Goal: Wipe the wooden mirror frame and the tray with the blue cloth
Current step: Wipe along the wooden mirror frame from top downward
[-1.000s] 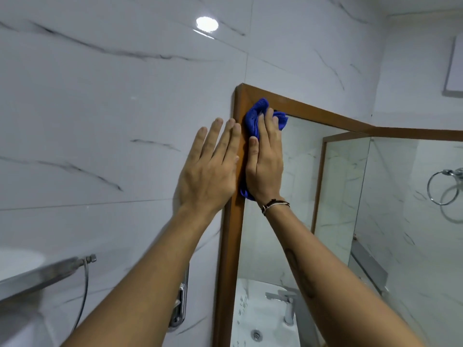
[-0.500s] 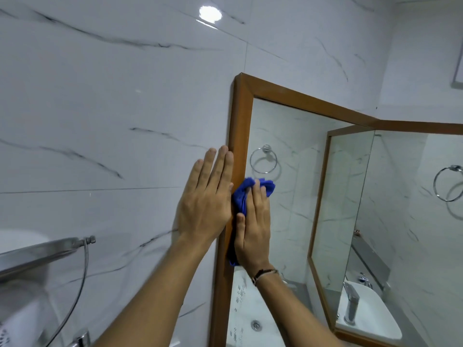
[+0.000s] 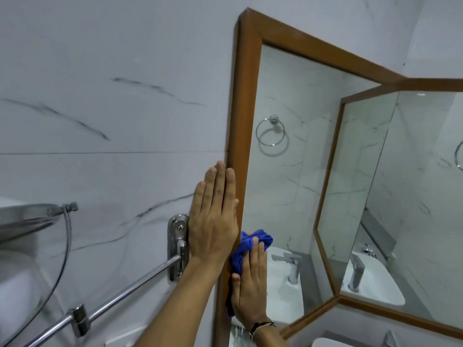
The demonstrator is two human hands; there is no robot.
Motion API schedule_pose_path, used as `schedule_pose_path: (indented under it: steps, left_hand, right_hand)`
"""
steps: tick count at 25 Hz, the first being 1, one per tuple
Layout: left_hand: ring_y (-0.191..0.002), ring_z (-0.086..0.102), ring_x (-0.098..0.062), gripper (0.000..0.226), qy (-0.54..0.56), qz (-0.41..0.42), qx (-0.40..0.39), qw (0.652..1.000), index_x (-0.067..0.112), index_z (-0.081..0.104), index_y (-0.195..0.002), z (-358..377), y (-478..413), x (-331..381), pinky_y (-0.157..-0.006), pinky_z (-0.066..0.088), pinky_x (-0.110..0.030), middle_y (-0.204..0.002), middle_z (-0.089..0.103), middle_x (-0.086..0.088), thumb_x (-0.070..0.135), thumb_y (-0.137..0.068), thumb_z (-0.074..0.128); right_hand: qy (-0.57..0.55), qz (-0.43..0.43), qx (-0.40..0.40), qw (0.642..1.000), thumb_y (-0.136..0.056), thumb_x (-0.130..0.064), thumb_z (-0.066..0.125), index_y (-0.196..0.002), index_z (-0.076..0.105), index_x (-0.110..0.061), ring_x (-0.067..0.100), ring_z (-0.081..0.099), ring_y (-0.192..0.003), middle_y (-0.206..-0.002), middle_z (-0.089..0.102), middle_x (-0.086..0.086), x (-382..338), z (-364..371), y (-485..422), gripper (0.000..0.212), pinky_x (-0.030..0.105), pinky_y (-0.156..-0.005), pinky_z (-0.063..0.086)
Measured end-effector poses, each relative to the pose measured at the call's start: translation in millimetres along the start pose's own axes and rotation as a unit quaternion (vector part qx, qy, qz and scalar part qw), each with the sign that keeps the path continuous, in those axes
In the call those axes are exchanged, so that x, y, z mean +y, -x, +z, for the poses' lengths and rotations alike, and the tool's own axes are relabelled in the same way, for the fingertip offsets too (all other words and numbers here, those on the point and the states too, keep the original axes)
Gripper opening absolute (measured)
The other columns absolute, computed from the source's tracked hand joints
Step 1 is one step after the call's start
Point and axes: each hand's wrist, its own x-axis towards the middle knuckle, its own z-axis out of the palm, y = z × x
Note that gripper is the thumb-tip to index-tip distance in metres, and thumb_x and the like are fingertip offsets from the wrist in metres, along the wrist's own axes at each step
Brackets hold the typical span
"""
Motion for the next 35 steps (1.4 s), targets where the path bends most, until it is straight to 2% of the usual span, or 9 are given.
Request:
schedule_pose_path:
  steps: [4, 8, 14, 21, 24, 27, 29, 31, 35]
  left_hand:
    - [-0.173, 0.001, -0.025, 0.066, 0.022, 0.008, -0.028, 0.999, 0.001, 0.012, -0.175, 4.9, 58.0, 3.9, -0.142, 0.004, -0.041, -0.181, 0.019, -0.019, 0.027, -0.120, 0.038]
    - [-0.173, 0.001, -0.024, 0.065, 0.006, -0.002, -0.026, 1.000, 0.002, 0.006, -0.176, 14.3, 85.9, 3.1, -0.141, 0.010, -0.042, -0.179, 0.020, -0.019, 0.030, -0.123, 0.031]
    - [-0.173, 0.005, -0.025, 0.063, -0.013, 0.007, -0.006, 1.000, 0.001, 0.011, -0.175, 25.5, 102.7, 1.8, -0.142, 0.007, -0.043, -0.184, 0.009, -0.016, 0.028, -0.122, 0.031]
    - [-0.173, 0.007, -0.024, 0.064, -0.012, -0.001, 0.005, 1.000, 0.002, 0.012, -0.176, 27.4, 101.9, 4.8, -0.142, 0.008, -0.042, -0.182, 0.017, -0.015, 0.029, -0.121, 0.030]
    - [-0.173, 0.008, -0.024, 0.063, -0.011, -0.001, 0.002, 1.000, 0.002, 0.011, -0.176, 26.2, 101.1, 4.4, -0.142, 0.008, -0.043, -0.186, 0.006, -0.014, 0.028, -0.121, 0.030]
    - [-0.173, 0.006, -0.024, 0.062, -0.010, 0.002, 0.003, 1.000, 0.001, 0.012, -0.175, 25.3, 101.3, 5.5, -0.142, 0.009, -0.043, -0.182, 0.016, -0.015, 0.026, -0.122, 0.032]
    - [-0.173, 0.005, -0.024, 0.061, -0.014, 0.001, 0.008, 1.000, 0.000, 0.019, -0.172, 25.3, 100.9, 6.1, -0.141, 0.010, -0.042, -0.178, 0.025, -0.016, 0.024, -0.119, 0.037]
    - [-0.173, 0.005, -0.024, 0.064, -0.015, -0.001, 0.007, 1.000, 0.000, 0.024, -0.169, 24.3, 101.7, 7.0, -0.141, 0.010, -0.042, -0.176, 0.028, -0.016, 0.023, -0.113, 0.045]
    - [-0.173, 0.007, -0.023, 0.067, -0.007, -0.012, 0.006, 1.000, 0.001, 0.020, -0.172, 22.8, 100.7, 6.1, -0.142, 0.009, -0.042, -0.178, 0.026, -0.015, 0.021, -0.114, 0.045]
  right_hand:
    - [-0.003, -0.051, 0.034, 0.998, -0.121, -0.046, 0.018, -0.179, 0.002, -0.023, 0.027, 0.005, -0.175, -0.188, 0.002, 0.001, 8.1, -8.0, -45.8, 0.065, 0.047, -0.143, 0.010]
    - [-0.017, -0.044, 0.082, 0.995, -0.120, -0.040, 0.021, -0.178, 0.012, -0.022, 0.038, 0.015, -0.173, -0.187, 0.011, 0.006, 14.9, -7.0, -92.9, 0.062, 0.053, -0.141, 0.011]
    - [0.004, -0.030, -0.012, 0.999, -0.121, -0.044, 0.017, -0.178, -0.005, -0.028, 0.018, -0.006, -0.175, -0.188, -0.007, -0.007, 19.3, 0.5, 25.2, 0.063, 0.040, -0.143, 0.002]
    - [0.010, -0.083, 0.108, 0.991, -0.120, -0.035, 0.028, -0.178, 0.017, -0.020, 0.037, 0.014, -0.174, -0.187, 0.012, 0.006, 14.6, -8.1, -109.0, 0.061, 0.057, -0.140, 0.017]
    - [0.000, -0.048, 0.058, 0.997, -0.121, -0.041, 0.025, -0.179, 0.009, -0.024, 0.031, 0.009, -0.175, -0.188, 0.008, 0.001, 17.9, 4.2, -38.8, 0.062, 0.056, -0.140, 0.018]
    - [0.022, -0.046, -0.022, 0.998, -0.122, -0.044, 0.021, -0.179, 0.003, -0.024, 0.023, 0.001, -0.175, -0.188, 0.000, -0.001, 28.1, 3.7, 24.5, 0.063, 0.054, -0.138, 0.016]
    - [0.042, -0.102, -0.018, 0.994, -0.122, -0.042, 0.020, -0.179, 0.005, -0.024, 0.022, 0.000, -0.175, -0.188, -0.001, -0.001, 30.5, -5.1, 0.7, 0.062, 0.051, -0.141, 0.011]
    - [0.029, -0.146, 0.020, 0.989, -0.122, -0.038, 0.021, -0.177, 0.015, -0.019, 0.024, 0.002, -0.175, -0.188, 0.001, -0.002, 21.4, -19.8, -59.7, 0.059, 0.058, -0.140, 0.015]
    - [-0.041, -0.126, 0.120, 0.984, -0.122, -0.034, 0.022, -0.170, 0.035, -0.004, 0.031, 0.009, -0.173, -0.184, 0.014, 0.002, -15.6, -45.8, -199.8, 0.058, 0.069, -0.136, 0.020]
